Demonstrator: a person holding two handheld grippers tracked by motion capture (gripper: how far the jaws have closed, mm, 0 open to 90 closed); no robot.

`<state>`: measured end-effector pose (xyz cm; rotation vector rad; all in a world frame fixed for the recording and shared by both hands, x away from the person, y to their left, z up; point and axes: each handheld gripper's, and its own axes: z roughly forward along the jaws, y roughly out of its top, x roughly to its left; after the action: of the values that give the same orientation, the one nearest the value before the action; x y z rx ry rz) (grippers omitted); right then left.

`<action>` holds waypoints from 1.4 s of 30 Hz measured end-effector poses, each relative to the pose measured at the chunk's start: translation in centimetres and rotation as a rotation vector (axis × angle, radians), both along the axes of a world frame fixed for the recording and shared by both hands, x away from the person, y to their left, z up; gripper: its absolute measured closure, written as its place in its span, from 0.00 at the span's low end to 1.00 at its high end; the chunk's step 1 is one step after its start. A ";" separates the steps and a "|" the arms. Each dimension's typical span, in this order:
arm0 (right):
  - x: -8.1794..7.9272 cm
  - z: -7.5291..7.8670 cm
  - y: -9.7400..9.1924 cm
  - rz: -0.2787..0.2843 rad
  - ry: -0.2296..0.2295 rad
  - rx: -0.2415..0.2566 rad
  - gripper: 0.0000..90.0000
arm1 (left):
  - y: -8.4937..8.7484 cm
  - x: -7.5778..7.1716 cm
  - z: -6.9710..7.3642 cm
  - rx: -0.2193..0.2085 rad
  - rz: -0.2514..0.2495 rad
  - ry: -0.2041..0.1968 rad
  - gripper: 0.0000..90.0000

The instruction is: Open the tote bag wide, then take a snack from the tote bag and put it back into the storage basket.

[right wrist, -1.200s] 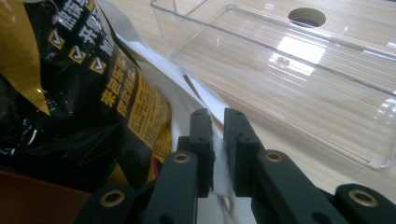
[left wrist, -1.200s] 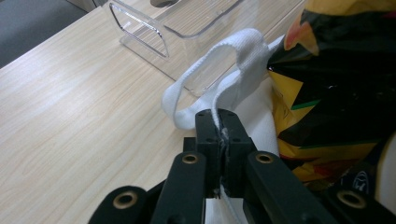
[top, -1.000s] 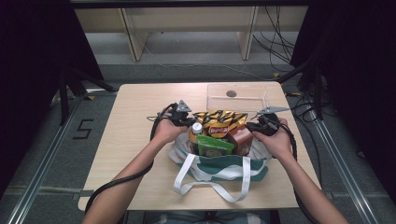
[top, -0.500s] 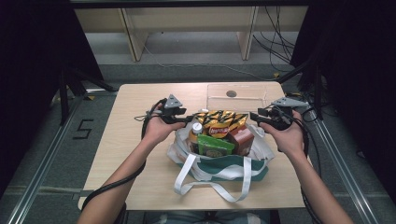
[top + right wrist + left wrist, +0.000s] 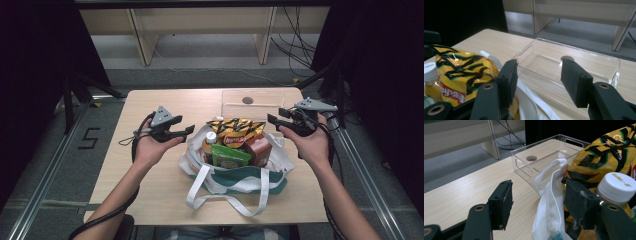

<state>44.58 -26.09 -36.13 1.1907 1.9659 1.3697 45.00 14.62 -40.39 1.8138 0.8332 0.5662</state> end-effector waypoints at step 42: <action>-0.6 0.6 2.4 0.133 0.052 0.027 0.52 | 0.2 -0.3 0.0 0.005 0.030 0.006 0.44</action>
<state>43.98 -23.66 -35.58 1.1352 2.1025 1.4481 44.69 14.80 -40.38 1.8110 0.8646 0.5828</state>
